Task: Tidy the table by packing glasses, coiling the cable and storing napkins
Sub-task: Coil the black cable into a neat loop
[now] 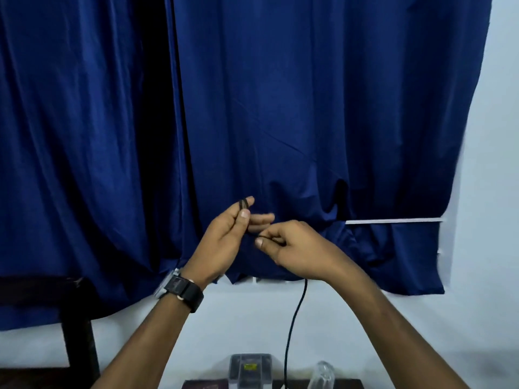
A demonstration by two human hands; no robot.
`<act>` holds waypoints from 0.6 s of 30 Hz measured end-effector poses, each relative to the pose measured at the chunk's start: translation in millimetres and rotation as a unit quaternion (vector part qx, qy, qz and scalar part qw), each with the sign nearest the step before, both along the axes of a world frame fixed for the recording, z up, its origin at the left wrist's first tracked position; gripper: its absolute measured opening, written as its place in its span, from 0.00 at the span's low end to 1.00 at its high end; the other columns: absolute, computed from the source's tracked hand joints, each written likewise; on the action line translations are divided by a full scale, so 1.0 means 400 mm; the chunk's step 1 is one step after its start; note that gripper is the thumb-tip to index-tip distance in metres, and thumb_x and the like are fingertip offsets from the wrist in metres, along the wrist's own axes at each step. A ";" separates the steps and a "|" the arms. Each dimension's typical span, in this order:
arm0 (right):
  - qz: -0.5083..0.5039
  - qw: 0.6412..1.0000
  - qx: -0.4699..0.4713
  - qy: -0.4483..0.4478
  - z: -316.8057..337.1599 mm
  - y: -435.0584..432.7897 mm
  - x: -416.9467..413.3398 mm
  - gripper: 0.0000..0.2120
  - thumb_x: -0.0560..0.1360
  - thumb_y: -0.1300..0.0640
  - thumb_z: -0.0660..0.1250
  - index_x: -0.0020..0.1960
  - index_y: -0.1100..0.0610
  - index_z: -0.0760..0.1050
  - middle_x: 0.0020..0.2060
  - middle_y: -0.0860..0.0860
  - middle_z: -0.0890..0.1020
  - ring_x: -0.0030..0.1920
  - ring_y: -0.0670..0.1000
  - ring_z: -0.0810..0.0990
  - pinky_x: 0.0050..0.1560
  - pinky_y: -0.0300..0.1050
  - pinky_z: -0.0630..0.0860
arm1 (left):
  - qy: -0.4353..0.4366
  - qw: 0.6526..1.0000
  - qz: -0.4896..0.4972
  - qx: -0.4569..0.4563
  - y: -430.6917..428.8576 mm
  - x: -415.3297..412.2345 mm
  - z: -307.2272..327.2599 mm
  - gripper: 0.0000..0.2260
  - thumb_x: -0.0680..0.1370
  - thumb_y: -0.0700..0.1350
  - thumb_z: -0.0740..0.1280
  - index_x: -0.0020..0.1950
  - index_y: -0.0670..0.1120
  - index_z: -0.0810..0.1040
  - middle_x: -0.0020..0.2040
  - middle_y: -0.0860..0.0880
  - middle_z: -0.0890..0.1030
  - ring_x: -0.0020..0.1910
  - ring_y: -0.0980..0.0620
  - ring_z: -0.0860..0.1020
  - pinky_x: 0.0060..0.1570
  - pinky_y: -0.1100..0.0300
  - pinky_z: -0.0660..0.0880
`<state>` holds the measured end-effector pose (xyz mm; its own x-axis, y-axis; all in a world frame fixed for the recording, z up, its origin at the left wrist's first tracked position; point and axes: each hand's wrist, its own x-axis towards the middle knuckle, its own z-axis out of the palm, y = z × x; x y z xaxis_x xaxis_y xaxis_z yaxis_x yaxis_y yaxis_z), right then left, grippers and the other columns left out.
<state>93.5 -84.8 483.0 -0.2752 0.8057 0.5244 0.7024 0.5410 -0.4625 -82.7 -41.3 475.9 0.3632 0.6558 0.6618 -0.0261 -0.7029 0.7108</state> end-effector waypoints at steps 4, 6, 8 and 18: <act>-0.030 0.996 0.063 0.057 0.031 0.010 0.020 0.10 0.73 0.37 0.67 0.46 0.41 0.83 0.40 0.35 0.86 0.44 0.35 0.83 0.49 0.40 0.80 | 0.106 0.983 0.100 0.109 -0.010 -0.004 -0.016 0.15 0.87 0.52 0.53 0.51 0.60 0.79 0.32 0.49 0.82 0.34 0.54 0.80 0.43 0.61 0.75; -0.038 0.988 0.087 0.120 0.043 0.027 0.029 0.12 0.71 0.35 0.66 0.46 0.40 0.82 0.39 0.35 0.86 0.43 0.34 0.83 0.47 0.39 0.79 | 0.053 0.993 0.081 0.069 -0.022 0.001 -0.009 0.24 0.87 0.55 0.53 0.37 0.58 0.81 0.25 0.43 0.75 0.33 0.43 0.79 0.44 0.63 0.76; -0.031 0.978 0.094 0.183 0.041 0.044 0.030 0.13 0.71 0.34 0.66 0.46 0.41 0.82 0.34 0.36 0.84 0.35 0.36 0.81 0.40 0.36 0.74 | -0.022 0.999 0.037 -0.021 -0.036 0.006 0.008 0.27 0.86 0.56 0.54 0.37 0.49 0.86 0.20 0.44 0.67 0.26 0.42 0.73 0.42 0.64 0.78; -0.004 0.999 -0.006 0.037 -0.052 0.049 -0.032 0.18 0.81 0.44 0.62 0.40 0.56 0.76 0.31 0.54 0.79 0.29 0.42 0.73 0.33 0.44 0.73 | -0.244 0.927 -0.184 -0.216 -0.011 -0.033 0.035 0.20 0.87 0.48 0.54 0.63 0.37 0.79 0.60 0.42 0.86 0.43 0.51 0.87 0.52 0.60 0.82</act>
